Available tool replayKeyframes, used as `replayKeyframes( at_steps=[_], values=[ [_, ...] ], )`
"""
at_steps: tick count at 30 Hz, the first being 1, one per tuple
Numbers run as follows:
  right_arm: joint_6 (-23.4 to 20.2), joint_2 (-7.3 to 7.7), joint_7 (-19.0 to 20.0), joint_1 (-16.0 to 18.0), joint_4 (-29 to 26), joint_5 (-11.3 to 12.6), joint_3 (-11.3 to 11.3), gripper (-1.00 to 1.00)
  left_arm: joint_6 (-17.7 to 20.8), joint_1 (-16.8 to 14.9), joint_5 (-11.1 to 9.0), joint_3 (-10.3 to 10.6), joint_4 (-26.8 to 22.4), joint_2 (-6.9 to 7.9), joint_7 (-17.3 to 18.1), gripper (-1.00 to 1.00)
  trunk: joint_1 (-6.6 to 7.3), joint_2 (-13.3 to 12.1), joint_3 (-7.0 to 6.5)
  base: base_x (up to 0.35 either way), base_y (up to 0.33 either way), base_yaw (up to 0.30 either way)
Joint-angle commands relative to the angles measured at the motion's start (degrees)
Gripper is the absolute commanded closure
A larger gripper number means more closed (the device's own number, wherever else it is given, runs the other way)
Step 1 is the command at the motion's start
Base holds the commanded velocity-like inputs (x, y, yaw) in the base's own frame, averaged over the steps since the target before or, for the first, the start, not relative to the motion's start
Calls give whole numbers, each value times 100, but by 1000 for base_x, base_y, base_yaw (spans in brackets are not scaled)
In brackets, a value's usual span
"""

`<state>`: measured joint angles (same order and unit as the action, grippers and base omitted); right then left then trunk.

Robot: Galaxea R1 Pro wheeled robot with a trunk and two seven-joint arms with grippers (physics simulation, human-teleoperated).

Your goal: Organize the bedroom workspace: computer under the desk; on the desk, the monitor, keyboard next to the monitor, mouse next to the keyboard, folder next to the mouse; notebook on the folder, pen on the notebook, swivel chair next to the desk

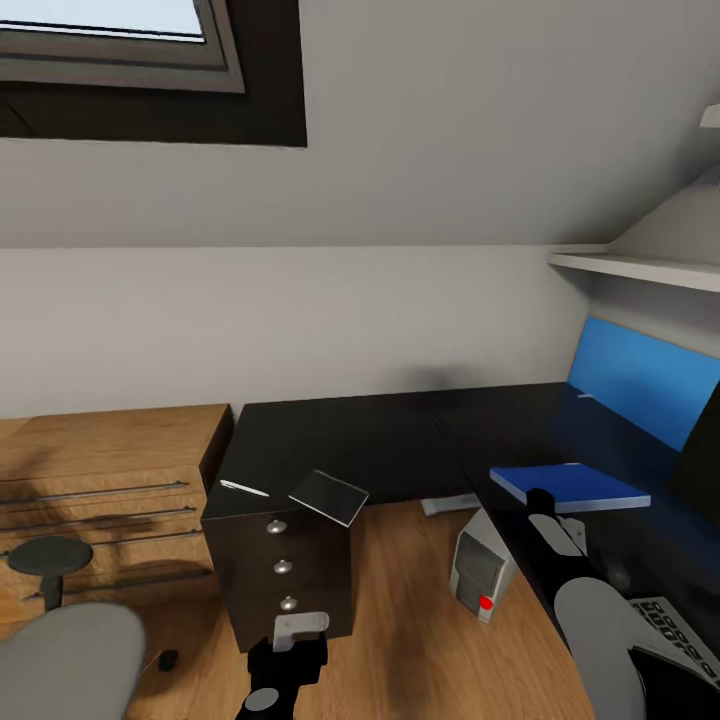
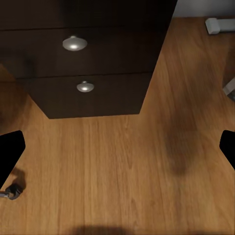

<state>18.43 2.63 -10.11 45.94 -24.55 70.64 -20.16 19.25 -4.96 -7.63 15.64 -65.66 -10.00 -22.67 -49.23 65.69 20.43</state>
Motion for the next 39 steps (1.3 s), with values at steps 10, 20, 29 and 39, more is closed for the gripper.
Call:
replayKeyframes(
  at_steps=[10,20,29,39],
  values=[
    [15,-7,-8,3,-6,55,12,100,24,-3,-54,10,-8,0,-45,-100,1,4,7,-84,0,0],
    [-14,-3,-8,3,-6,49,17,100,25,-3,-54,10,-8,0,-44,-100,1,4,7,73,11,0],
    [-30,8,-8,3,-16,46,21,100,22,-2,-54,10,-6,0,-44,-100,1,4,7,23,0,0],
    [-32,9,-10,3,-23,46,24,100,26,-4,-54,10,1,0,-45,-100,1,4,7,64,0,0]
  ],
)
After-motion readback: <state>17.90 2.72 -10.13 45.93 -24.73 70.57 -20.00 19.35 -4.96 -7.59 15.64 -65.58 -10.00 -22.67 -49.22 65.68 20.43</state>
